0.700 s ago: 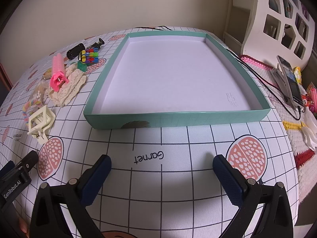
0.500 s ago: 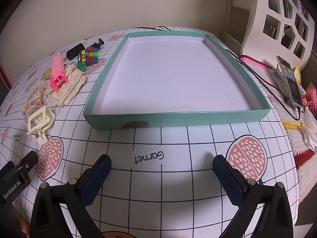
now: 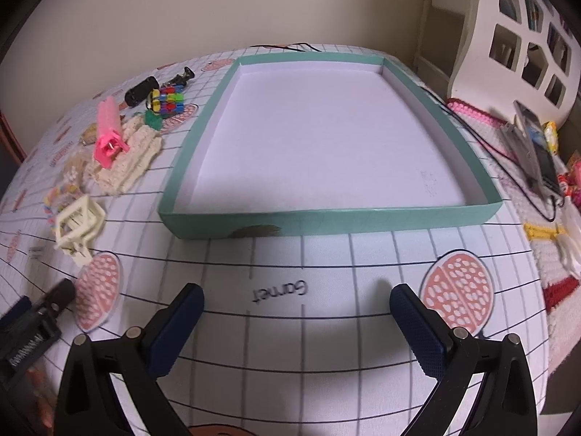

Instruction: Organize objects

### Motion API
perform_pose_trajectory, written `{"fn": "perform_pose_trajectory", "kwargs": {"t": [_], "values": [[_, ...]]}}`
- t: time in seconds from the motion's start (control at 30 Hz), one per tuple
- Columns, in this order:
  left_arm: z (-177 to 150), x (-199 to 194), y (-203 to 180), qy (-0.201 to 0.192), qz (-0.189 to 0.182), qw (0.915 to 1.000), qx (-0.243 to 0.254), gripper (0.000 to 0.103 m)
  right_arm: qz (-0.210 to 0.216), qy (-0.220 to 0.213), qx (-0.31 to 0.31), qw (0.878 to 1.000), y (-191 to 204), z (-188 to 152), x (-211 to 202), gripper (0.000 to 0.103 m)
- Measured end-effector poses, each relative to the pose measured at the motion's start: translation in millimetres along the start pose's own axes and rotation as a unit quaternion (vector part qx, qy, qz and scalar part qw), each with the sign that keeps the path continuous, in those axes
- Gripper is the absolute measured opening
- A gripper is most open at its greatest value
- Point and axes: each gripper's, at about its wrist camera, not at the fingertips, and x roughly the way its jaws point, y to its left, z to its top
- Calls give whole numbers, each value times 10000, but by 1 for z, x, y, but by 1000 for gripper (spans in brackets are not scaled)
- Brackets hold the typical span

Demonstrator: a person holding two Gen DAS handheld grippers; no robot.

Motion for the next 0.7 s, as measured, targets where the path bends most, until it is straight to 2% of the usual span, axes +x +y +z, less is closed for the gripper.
{"fn": "perform_pose_trajectory", "kwargs": {"t": [0.07, 0.17, 0.3, 0.47, 0.7], "values": [[1, 1, 0, 56, -16, 10000, 13, 103, 187, 33, 93, 9998, 3, 3, -2, 103], [4, 1, 0, 169, -66, 9998, -11, 103, 111, -49, -77, 9999, 13, 10, -12, 103], [14, -1, 9, 386, -331, 9983, -296, 103, 16, -107, -393, 9992, 30, 25, -31, 103], [41, -8, 24, 655, -347, 9951, -647, 103, 148, -53, -493, 9987, 42, 52, -46, 103], [87, -11, 33, 1101, -381, 9913, -611, 103, 225, 199, -676, 9973, 65, 77, -49, 103]]}}
